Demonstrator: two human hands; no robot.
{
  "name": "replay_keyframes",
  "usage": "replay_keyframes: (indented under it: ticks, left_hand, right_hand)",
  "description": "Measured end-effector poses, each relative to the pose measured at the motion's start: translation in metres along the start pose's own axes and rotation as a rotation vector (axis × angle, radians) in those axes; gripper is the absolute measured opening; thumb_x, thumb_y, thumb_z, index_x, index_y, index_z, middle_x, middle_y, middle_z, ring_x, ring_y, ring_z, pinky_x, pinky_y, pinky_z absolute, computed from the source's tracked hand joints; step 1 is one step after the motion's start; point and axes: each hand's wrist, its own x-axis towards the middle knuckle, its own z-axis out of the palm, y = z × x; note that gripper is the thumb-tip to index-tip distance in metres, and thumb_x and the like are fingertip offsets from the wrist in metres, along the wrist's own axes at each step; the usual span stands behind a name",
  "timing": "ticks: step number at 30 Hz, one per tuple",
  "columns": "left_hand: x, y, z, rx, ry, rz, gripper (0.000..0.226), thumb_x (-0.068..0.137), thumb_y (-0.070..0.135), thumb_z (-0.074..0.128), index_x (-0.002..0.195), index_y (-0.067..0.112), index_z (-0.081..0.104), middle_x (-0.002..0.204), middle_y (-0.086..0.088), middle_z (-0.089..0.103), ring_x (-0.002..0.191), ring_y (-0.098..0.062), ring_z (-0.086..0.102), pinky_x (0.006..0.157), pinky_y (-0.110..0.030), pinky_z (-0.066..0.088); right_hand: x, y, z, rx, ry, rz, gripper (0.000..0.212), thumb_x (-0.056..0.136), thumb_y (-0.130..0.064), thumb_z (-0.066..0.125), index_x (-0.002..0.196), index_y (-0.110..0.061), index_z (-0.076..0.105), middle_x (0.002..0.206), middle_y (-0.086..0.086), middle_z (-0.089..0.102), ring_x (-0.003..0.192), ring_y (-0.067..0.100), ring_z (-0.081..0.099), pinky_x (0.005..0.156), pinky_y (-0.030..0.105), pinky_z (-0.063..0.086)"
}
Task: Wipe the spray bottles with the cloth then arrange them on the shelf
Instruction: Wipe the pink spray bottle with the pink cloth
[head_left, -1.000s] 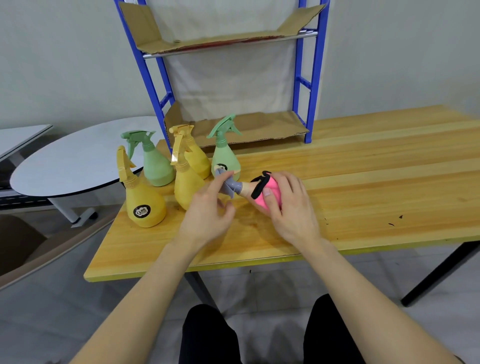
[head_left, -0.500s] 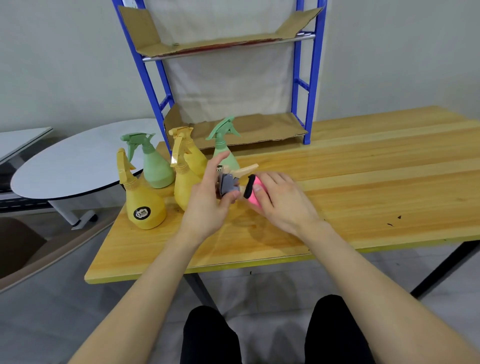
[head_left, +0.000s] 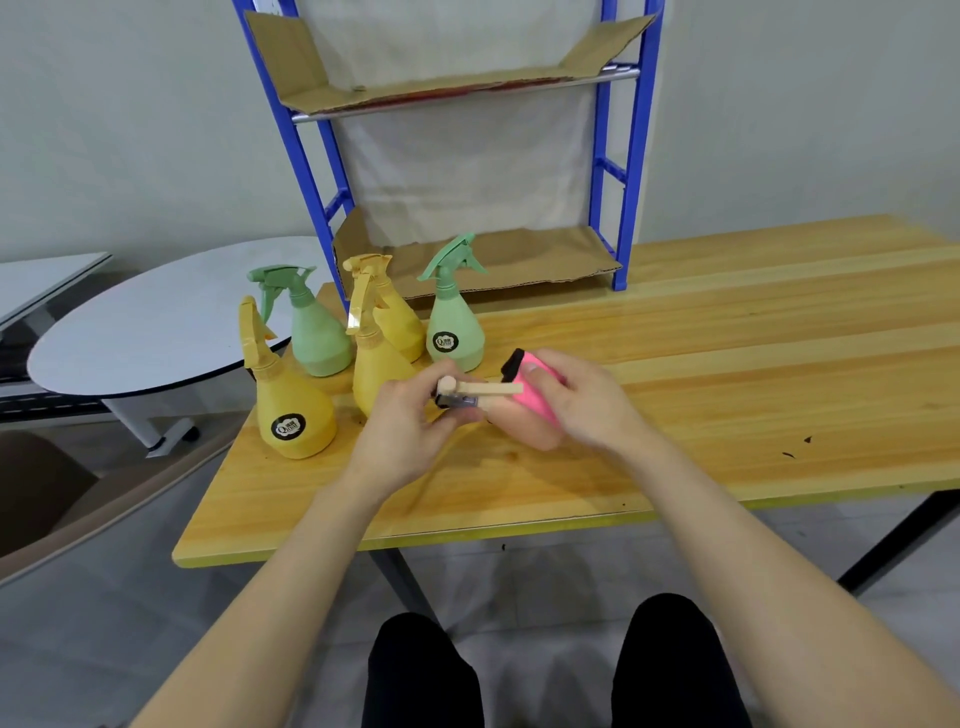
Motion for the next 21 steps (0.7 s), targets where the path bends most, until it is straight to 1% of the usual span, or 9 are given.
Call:
replay_keyframes:
  ticks: [2,3,5,7,9,12,15,18,21]
  left_hand:
    - [-0.003,0.005,0.001,0.013,-0.010,0.083,0.020,0.094,0.017,0.083,0.112,0.019,0.073,0.116,0.016,0.079,0.111,-0.008,0.073,0.094,-0.040,0.059]
    - [-0.004,0.007,0.002,0.034,-0.010,0.131,0.019,0.095,0.014,0.083,0.111,0.018,0.073,0.121,0.013,0.079,0.116,-0.009,0.072,0.097,-0.040,0.059]
    - [-0.004,0.010,0.003,0.113,-0.018,0.226,0.019,0.094,0.006,0.081,0.109,0.012,0.072,0.126,0.007,0.078,0.120,-0.013,0.071,0.098,-0.041,0.058]
    - [-0.004,0.012,0.003,0.204,-0.039,0.304,0.023,0.092,-0.004,0.079,0.109,0.009,0.072,0.129,0.003,0.076,0.121,-0.017,0.069,0.098,-0.041,0.057]
    - [-0.003,0.013,0.000,0.253,-0.047,0.347,0.025,0.091,-0.008,0.075,0.110,0.008,0.071,0.130,0.001,0.075,0.120,-0.022,0.069,0.098,-0.042,0.057]
    - [-0.002,0.009,-0.007,0.263,-0.049,0.347,0.024,0.092,-0.008,0.074,0.110,0.008,0.071,0.131,0.000,0.075,0.120,-0.024,0.069,0.098,-0.045,0.057]
    - [-0.004,0.007,-0.009,0.251,-0.034,0.336,0.022,0.093,-0.005,0.075,0.110,0.009,0.071,0.130,0.000,0.075,0.120,-0.024,0.070,0.097,-0.046,0.058]
    - [-0.009,0.002,-0.011,0.229,0.007,0.306,0.023,0.092,-0.005,0.077,0.110,0.008,0.071,0.126,0.000,0.076,0.118,-0.020,0.070,0.096,-0.040,0.059]
    - [-0.011,-0.007,-0.011,0.219,0.101,0.250,0.022,0.092,0.001,0.081,0.108,0.012,0.072,0.121,0.000,0.078,0.113,-0.019,0.073,0.092,-0.042,0.061]
  right_hand:
    - [0.005,0.000,-0.014,0.112,-0.083,0.191,0.043,0.111,-0.053,0.040,0.136,-0.034,0.070,0.141,-0.009,0.067,0.129,0.022,0.060,0.106,0.041,0.046]
    - [0.007,-0.002,-0.021,0.082,-0.155,0.239,0.046,0.111,-0.055,0.038,0.141,-0.035,0.067,0.144,-0.013,0.061,0.130,0.019,0.057,0.107,0.040,0.043]
    - [0.014,-0.010,-0.030,-0.005,-0.274,0.220,0.043,0.112,-0.050,0.035,0.120,-0.033,0.074,0.124,-0.017,0.064,0.114,0.018,0.059,0.092,0.039,0.041]
    - [0.020,-0.019,-0.026,-0.025,-0.270,0.173,0.040,0.109,-0.042,0.040,0.087,-0.022,0.066,0.096,-0.004,0.071,0.095,0.027,0.061,0.077,0.041,0.038]
    - [0.019,-0.024,-0.021,0.026,-0.236,0.139,0.039,0.109,-0.040,0.044,0.081,-0.020,0.063,0.088,-0.003,0.069,0.088,0.027,0.060,0.072,0.040,0.037]
    - [0.011,-0.012,-0.017,0.167,-0.186,0.163,0.038,0.113,-0.040,0.043,0.111,-0.033,0.080,0.121,-0.020,0.071,0.103,0.011,0.064,0.081,0.031,0.039]
    - [0.008,0.006,-0.013,-0.011,-0.130,0.127,0.043,0.117,-0.028,0.035,0.135,-0.017,0.073,0.140,-0.004,0.063,0.126,0.017,0.057,0.096,0.027,0.037]
    - [0.008,0.025,-0.009,-0.049,-0.018,0.308,0.051,0.114,-0.041,0.037,0.106,-0.016,0.080,0.114,0.008,0.076,0.106,0.029,0.070,0.083,0.037,0.049]
    - [0.003,0.030,-0.006,-0.042,0.072,0.447,0.059,0.111,-0.048,0.042,0.072,-0.012,0.068,0.078,0.009,0.072,0.078,0.033,0.071,0.063,0.035,0.052]
